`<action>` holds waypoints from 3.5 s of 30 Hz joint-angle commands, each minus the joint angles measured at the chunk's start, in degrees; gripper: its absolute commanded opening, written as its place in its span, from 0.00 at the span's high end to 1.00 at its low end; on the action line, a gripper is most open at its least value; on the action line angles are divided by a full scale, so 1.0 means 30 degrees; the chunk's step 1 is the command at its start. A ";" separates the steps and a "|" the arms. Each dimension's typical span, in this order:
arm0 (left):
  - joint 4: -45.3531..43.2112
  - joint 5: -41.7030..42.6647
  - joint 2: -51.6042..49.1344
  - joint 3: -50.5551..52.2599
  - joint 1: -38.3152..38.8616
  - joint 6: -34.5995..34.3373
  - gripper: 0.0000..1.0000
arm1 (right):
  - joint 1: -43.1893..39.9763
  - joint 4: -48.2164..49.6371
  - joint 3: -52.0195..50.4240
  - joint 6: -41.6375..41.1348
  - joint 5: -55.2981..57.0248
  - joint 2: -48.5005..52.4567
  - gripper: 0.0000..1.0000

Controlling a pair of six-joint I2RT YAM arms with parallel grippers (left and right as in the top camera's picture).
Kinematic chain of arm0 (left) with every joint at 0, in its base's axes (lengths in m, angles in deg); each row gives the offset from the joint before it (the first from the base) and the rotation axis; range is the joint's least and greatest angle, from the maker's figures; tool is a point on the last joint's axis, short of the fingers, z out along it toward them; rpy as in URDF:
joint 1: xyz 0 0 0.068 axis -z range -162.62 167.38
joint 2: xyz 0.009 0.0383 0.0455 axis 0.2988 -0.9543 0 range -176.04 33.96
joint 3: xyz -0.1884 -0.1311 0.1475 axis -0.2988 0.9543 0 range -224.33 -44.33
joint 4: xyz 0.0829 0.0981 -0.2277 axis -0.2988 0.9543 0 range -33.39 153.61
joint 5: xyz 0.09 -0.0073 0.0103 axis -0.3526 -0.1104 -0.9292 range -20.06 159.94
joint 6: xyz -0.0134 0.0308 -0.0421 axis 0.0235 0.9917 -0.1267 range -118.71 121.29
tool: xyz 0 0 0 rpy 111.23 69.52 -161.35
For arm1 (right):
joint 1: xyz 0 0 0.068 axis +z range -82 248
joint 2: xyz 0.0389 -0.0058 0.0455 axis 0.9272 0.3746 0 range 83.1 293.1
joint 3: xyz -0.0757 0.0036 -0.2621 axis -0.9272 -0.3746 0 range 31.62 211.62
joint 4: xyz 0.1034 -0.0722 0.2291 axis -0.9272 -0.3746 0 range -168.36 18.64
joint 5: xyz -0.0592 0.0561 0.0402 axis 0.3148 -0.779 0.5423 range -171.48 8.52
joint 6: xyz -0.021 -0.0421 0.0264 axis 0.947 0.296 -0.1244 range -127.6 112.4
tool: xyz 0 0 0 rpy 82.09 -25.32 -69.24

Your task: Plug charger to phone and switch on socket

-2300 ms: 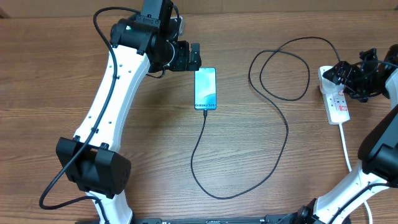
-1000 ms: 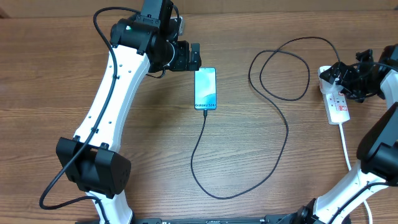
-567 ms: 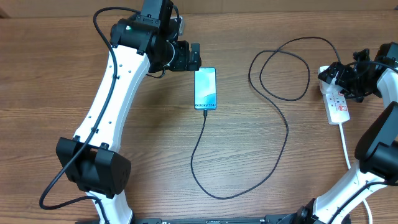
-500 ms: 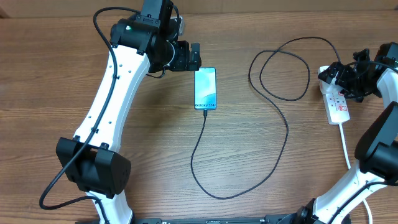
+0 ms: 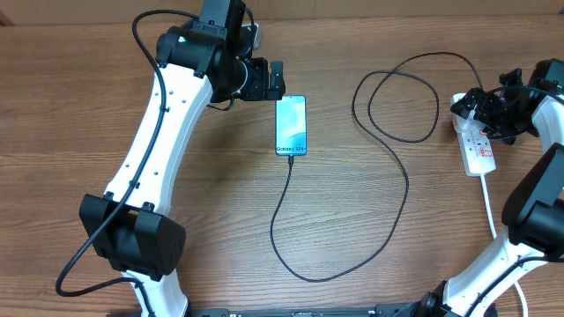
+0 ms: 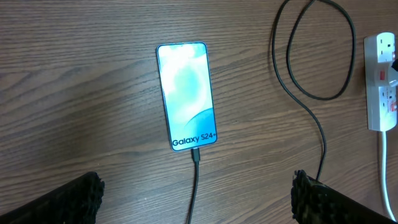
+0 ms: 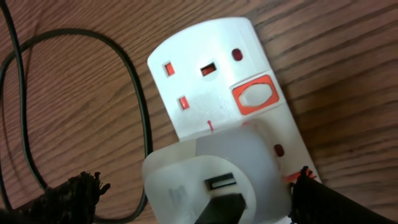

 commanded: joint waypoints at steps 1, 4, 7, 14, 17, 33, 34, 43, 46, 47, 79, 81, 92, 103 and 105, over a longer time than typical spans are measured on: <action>-0.0007 -0.0102 0.0146 -0.0211 -0.0015 0.0350 0.00 | 0.0138 0.0182 -0.0117 -0.0044 0.0452 0.0073 0.00; -0.0015 -0.0102 0.0146 -0.0211 -0.0015 0.0350 0.00 | 0.0138 0.0277 -0.0117 -0.0058 0.0743 0.0073 0.00; -0.0015 -0.0102 0.0146 -0.0211 -0.0015 0.0350 0.00 | 0.0138 0.0182 -0.0117 -0.0058 0.0670 0.0073 0.00; -0.0015 -0.0109 0.0146 -0.0211 -0.0015 0.0350 0.00 | 0.0138 0.0117 -0.0117 -0.0073 0.0386 0.0466 0.00; -0.0015 -0.0102 0.0146 -0.0211 -0.0015 0.0342 0.00 | 0.0138 0.0131 -0.0117 -0.0073 -0.0342 0.0860 0.00; -0.0015 -0.0102 0.0146 -0.0211 0.0000 0.0350 0.00 | 0.0146 -0.0393 -0.0117 -0.0066 -0.1362 0.1049 0.00; -0.0007 -0.0102 0.0146 -0.0211 0.0000 0.0350 0.00 | 0.0146 -0.0466 -0.0117 -0.0066 -0.1362 0.1049 0.00; -0.0015 -0.0102 0.0146 -0.0211 0.0000 0.0350 0.00 | 0.0146 -0.0867 -0.0117 -0.0066 -0.1435 0.1049 0.00; -0.0015 -0.0102 0.0146 -0.0211 0.0000 0.0350 0.01 | 0.0160 -0.0692 -0.0117 -0.0058 -0.1625 0.1056 0.00; -0.0015 -0.0102 0.0146 -0.0211 0.0000 0.0350 0.00 | 0.0160 -0.0634 -0.0117 -0.0058 -0.1705 0.1056 0.00; -0.0015 -0.0102 0.0146 -0.0211 0.0000 0.0350 0.00 | 0.0160 -0.0976 -0.0117 -0.0066 -0.2346 0.1064 0.00; -0.0015 -0.0102 0.0146 -0.0211 0.0000 0.0350 0.00 | 0.0160 -0.0969 -0.0117 -0.0066 -0.2353 0.1064 0.00; -0.0007 -0.0102 0.0146 -0.0211 0.0000 0.0342 0.00 | 0.0306 -0.1042 -0.0117 -0.0080 -0.2361 0.1348 0.00; -0.0015 -0.0102 0.0146 -0.0211 0.0000 0.0342 0.00 | 0.1158 -0.0940 -0.0117 -0.0495 -0.2120 0.1355 0.00; -0.0015 -0.0102 0.0146 -0.0211 0.0000 0.0350 0.00 | 0.1151 -0.0962 -0.0117 -0.0495 -0.2120 0.1355 0.00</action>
